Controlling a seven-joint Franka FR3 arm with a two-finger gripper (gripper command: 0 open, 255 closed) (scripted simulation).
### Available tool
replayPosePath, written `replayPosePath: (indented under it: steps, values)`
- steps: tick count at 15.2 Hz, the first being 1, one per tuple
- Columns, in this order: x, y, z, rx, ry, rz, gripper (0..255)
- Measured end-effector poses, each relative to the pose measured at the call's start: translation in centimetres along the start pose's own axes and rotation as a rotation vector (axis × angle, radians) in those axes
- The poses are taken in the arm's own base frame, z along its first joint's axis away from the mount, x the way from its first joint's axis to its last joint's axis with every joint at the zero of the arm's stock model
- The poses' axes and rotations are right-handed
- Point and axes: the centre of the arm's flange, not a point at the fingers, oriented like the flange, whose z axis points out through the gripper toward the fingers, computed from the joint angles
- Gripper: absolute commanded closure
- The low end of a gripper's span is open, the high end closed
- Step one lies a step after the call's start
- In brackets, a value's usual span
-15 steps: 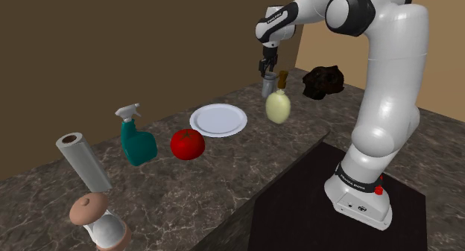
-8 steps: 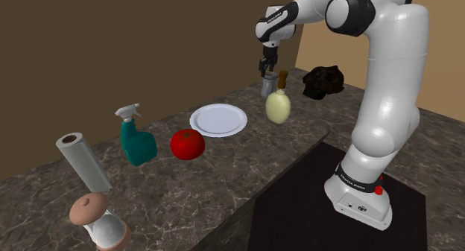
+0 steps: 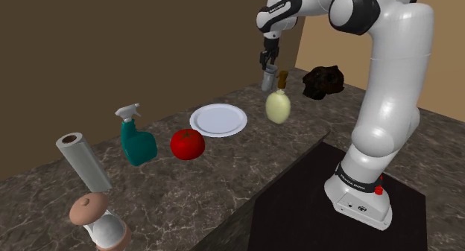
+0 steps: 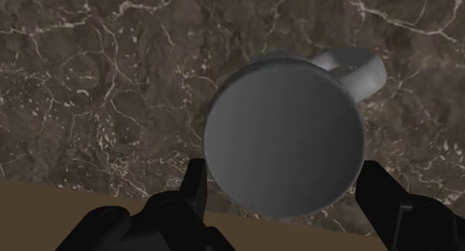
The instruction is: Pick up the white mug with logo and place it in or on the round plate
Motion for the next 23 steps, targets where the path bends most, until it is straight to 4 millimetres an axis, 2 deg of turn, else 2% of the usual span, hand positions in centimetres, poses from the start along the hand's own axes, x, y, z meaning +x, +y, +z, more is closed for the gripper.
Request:
replayPosePath:
  steps: [8,9,11,23]
  values:
    - [0.2,0.2,-4.0,0.000,0.000,0.000,255]
    - [0.4,-0.3,-4.3,0.000,0.000,0.000,255]
    - [0.7,-2.3,-4.9,0.000,0.000,0.000,255]
    - [1.8,-17.4,-9.4,0.000,0.000,-0.001,255]
